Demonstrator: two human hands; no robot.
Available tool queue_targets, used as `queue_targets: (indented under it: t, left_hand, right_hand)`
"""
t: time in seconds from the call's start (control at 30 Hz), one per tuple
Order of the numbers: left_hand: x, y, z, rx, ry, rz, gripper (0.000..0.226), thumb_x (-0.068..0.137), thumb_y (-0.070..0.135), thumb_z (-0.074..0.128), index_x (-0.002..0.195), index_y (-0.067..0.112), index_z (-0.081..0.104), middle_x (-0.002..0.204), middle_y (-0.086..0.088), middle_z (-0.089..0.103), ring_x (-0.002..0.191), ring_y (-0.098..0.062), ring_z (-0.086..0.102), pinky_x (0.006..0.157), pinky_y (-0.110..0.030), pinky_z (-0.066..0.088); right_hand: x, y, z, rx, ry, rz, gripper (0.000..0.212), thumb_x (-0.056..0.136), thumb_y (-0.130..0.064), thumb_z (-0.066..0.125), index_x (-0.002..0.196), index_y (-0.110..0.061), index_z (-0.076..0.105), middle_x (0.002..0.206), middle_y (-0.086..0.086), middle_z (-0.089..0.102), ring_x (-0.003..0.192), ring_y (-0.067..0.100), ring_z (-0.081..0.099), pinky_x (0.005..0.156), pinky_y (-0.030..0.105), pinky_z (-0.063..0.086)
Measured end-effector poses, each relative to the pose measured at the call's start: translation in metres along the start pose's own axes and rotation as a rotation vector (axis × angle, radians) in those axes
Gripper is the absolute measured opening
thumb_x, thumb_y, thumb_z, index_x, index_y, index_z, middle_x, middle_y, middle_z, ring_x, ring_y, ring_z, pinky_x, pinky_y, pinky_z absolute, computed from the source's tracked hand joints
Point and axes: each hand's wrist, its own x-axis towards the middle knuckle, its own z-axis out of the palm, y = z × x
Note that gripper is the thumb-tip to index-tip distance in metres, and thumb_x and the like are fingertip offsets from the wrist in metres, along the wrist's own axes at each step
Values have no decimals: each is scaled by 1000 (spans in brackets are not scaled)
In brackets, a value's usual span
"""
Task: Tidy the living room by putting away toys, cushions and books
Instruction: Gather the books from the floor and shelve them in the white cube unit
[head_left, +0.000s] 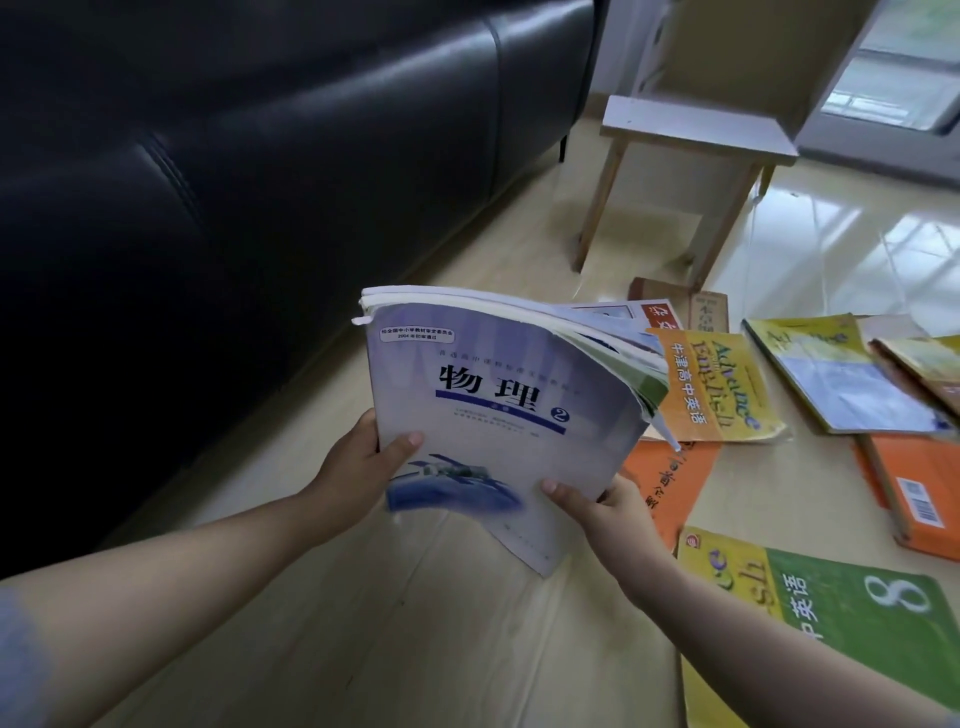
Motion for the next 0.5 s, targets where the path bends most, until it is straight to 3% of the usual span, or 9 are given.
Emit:
queue_targets:
  t: [0.23, 0.43, 0.5]
  left_hand:
    - [6, -4, 9, 25, 136, -3, 23, 94, 24, 56, 116, 18, 54, 99, 6, 67, 88, -11, 64, 64, -21, 47]
    - [23, 30, 15, 2, 149, 14, 16, 95, 27, 54, 109, 20, 56, 96, 9, 67, 82, -8, 65, 60, -21, 48]
    - [35, 56, 11, -1, 127, 36, 19, 94, 29, 55, 110, 18, 57, 97, 5, 68, 82, -10, 67, 64, -27, 54]
  right_hand:
    - [17, 3, -4, -25, 80, -50, 18, 83, -11, 71, 101, -10, 71, 93, -2, 76, 87, 18, 72, 71, 26, 58]
    - [37, -30, -22, 28, 122, -60, 15, 85, -12, 68, 101, -11, 69, 92, 0, 76, 78, 14, 72, 59, 19, 53]
    - [45, -51, -28, 38, 130, -71, 15, 85, -12, 68, 100, -10, 67, 91, 1, 76, 76, 14, 72, 58, 19, 54]
